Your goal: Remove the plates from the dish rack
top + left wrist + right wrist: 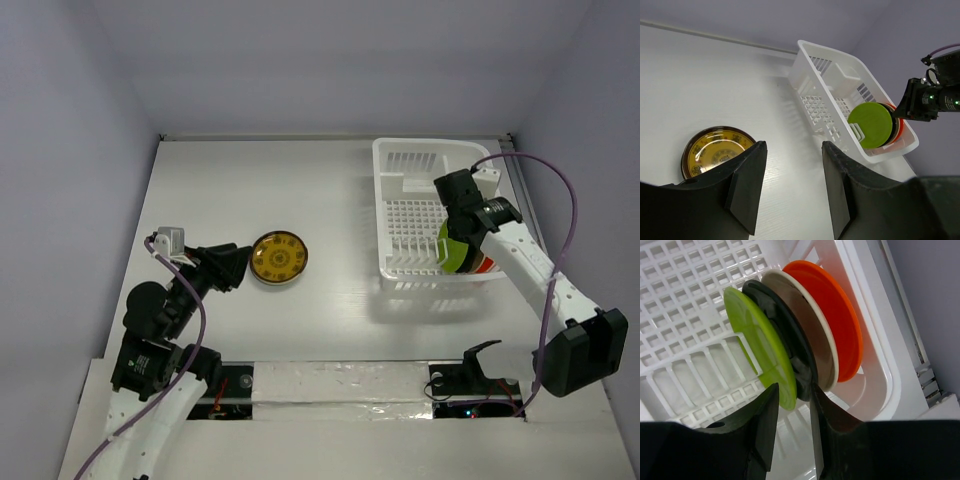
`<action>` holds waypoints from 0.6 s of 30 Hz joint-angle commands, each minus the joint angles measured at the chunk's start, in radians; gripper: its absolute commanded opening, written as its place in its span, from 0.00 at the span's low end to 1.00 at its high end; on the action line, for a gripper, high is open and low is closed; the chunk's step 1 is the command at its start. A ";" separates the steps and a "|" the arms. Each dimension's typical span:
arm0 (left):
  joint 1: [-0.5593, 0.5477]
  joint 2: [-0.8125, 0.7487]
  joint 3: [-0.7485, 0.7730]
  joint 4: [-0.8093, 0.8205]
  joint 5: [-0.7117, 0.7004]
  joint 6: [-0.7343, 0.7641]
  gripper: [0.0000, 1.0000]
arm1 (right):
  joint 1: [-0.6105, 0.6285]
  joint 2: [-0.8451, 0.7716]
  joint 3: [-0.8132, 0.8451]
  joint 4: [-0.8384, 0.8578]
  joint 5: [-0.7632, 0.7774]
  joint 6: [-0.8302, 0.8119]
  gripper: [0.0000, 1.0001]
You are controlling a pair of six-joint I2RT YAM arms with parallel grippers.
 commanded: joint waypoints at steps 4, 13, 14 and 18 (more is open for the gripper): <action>-0.014 -0.009 0.025 0.033 -0.003 -0.004 0.45 | -0.017 0.058 -0.016 0.085 -0.042 -0.063 0.36; -0.014 -0.006 0.023 0.035 -0.003 -0.004 0.45 | -0.017 0.107 0.021 0.087 0.004 -0.077 0.30; -0.014 -0.007 0.025 0.035 -0.003 -0.002 0.45 | -0.017 0.109 0.024 0.086 0.001 -0.082 0.29; -0.014 -0.010 0.025 0.033 -0.004 -0.004 0.45 | -0.017 0.136 0.028 0.098 -0.016 -0.102 0.27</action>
